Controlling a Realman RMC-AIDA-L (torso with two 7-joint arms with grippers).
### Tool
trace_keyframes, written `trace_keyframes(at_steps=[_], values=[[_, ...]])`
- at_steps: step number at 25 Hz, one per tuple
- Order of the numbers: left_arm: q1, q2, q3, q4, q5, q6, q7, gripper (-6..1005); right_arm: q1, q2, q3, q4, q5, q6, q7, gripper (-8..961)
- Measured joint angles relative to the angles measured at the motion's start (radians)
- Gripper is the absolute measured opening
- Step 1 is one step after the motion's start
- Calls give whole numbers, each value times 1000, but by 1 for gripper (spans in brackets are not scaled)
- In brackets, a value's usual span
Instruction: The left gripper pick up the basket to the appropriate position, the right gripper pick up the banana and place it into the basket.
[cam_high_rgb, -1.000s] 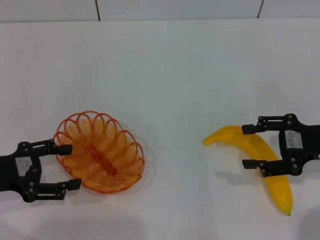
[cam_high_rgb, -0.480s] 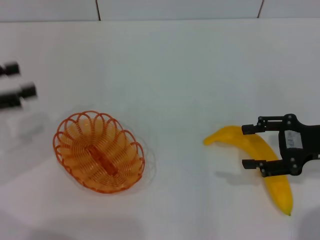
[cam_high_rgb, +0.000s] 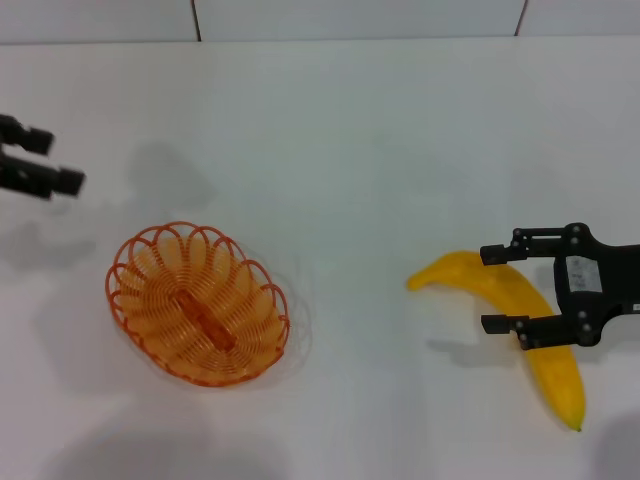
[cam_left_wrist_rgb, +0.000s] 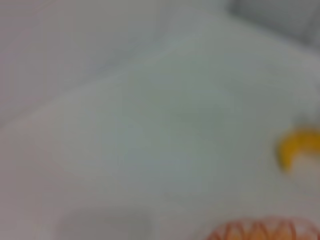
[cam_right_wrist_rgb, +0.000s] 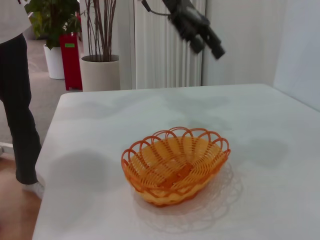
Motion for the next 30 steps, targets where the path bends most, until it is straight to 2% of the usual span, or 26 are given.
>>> trace_keyframes(at_steps=[3,8,16,21,25,30], values=[[-29,-31,68,2,50,-16,89,844,2,0,0,0,0,0,0,756],[-48,-78,76,-3,113,-46,225,844,10,0,0,1,0,0,0,756],[-82,-88,77,-89,249,-126,98,843,14,0,0,2,0,0,1,756],[-117,-124,78,-97,329,-180,-43,843,14,1,0,3,0,0,1,756],[-138,-147,79,-99,347,-199,-76,842,14,1,0,3,0,0,1,756],[-151,-147,109,-152,351,-232,-91,842,16,3,0,3,0,0,1,756]])
